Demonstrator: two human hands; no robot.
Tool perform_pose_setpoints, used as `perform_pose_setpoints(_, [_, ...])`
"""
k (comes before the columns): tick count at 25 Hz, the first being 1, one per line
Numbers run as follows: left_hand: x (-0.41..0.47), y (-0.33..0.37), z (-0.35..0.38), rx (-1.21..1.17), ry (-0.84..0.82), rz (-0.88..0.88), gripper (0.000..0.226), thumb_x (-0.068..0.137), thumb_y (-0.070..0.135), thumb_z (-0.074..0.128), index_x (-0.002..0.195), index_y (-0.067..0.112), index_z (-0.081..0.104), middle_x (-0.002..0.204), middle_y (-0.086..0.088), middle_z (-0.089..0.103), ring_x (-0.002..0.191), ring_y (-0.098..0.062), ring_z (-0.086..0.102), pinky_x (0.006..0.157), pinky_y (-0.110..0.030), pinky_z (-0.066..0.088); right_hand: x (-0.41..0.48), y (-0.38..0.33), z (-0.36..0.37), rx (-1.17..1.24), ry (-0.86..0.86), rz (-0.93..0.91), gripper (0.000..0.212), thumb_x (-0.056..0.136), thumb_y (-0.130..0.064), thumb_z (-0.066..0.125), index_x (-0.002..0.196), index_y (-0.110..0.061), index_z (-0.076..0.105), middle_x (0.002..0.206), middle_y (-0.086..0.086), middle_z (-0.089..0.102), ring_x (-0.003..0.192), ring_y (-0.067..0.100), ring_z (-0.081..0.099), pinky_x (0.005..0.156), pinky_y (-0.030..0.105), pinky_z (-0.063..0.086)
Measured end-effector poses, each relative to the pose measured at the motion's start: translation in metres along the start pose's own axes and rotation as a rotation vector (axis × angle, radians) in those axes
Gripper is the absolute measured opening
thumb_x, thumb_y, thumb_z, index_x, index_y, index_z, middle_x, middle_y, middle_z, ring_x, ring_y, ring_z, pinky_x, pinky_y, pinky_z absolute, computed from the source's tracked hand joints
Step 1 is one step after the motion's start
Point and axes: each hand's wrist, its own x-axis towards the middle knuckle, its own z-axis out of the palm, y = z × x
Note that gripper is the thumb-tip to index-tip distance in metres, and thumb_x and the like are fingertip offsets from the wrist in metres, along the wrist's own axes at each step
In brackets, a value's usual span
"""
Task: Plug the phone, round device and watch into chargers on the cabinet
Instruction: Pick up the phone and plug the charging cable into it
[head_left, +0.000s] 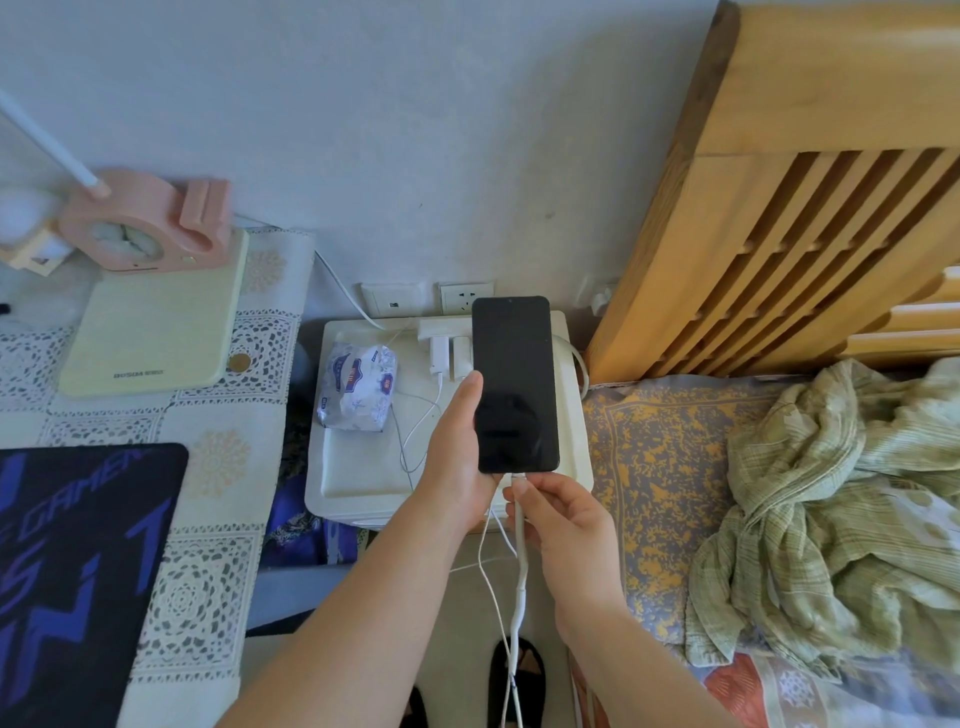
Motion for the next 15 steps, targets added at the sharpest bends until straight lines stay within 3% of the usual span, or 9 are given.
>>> perform_pose_setpoints(4, [0.009,-0.007,0.002,0.014,-0.006,-0.039,0.042,0.089,0.051,0.052,0.113,0.020,0.066,0.113,-0.012,0.070,0.107,-0.030,0.066,0.094,-0.045,0.053,0.008,0.007,-0.007,-0.002,-0.007,0.009,0.005,0.086,-0.015,0.067,0.086,-0.012,0.071,0.068,0.000,0.070,0.066,0.010,0.063,0.077,0.033,0.054])
perform_pose_setpoints(6, [0.013,-0.013,0.004,0.032,-0.006,-0.057,0.044,0.088,0.052,0.052,0.116,0.020,0.065,0.114,-0.012,0.069,0.108,-0.030,0.065,0.092,-0.045,0.054,0.012,0.013,-0.013,-0.019,-0.002,0.012,0.008,0.085,-0.016,0.068,0.093,-0.015,0.070,0.077,0.000,0.073,0.073,0.013,0.066,0.079,0.033,0.054])
perform_pose_setpoints(10, [0.025,-0.030,0.002,0.059,0.000,-0.096,0.043,0.092,0.050,0.048,0.120,0.022,0.064,0.112,-0.010,0.071,0.104,-0.029,0.068,0.083,-0.042,0.057,0.023,0.016,-0.024,-0.036,-0.033,-0.046,0.048,0.084,-0.013,0.069,0.121,-0.035,0.049,0.105,-0.009,0.070,0.086,0.006,0.069,0.071,0.022,0.053])
perform_pose_setpoints(13, [0.032,-0.040,0.003,0.007,-0.009,-0.163,0.042,0.094,0.048,0.043,0.118,0.022,0.066,0.106,-0.012,0.074,0.101,-0.032,0.069,0.091,-0.048,0.054,0.034,0.020,-0.026,-0.254,-0.019,-0.169,0.064,0.077,-0.016,0.075,0.114,-0.052,0.038,0.116,-0.014,0.057,0.094,0.006,0.065,0.075,0.022,0.051])
perform_pose_setpoints(15, [0.035,-0.045,0.005,-0.025,-0.022,-0.206,0.042,0.097,0.045,0.039,0.116,0.020,0.066,0.106,-0.014,0.074,0.095,-0.031,0.070,0.084,-0.044,0.056,0.040,0.024,-0.026,-0.389,0.054,-0.225,0.066,0.070,-0.024,0.080,0.114,-0.049,0.037,0.112,-0.018,0.048,0.092,-0.005,0.058,0.075,0.018,0.047])
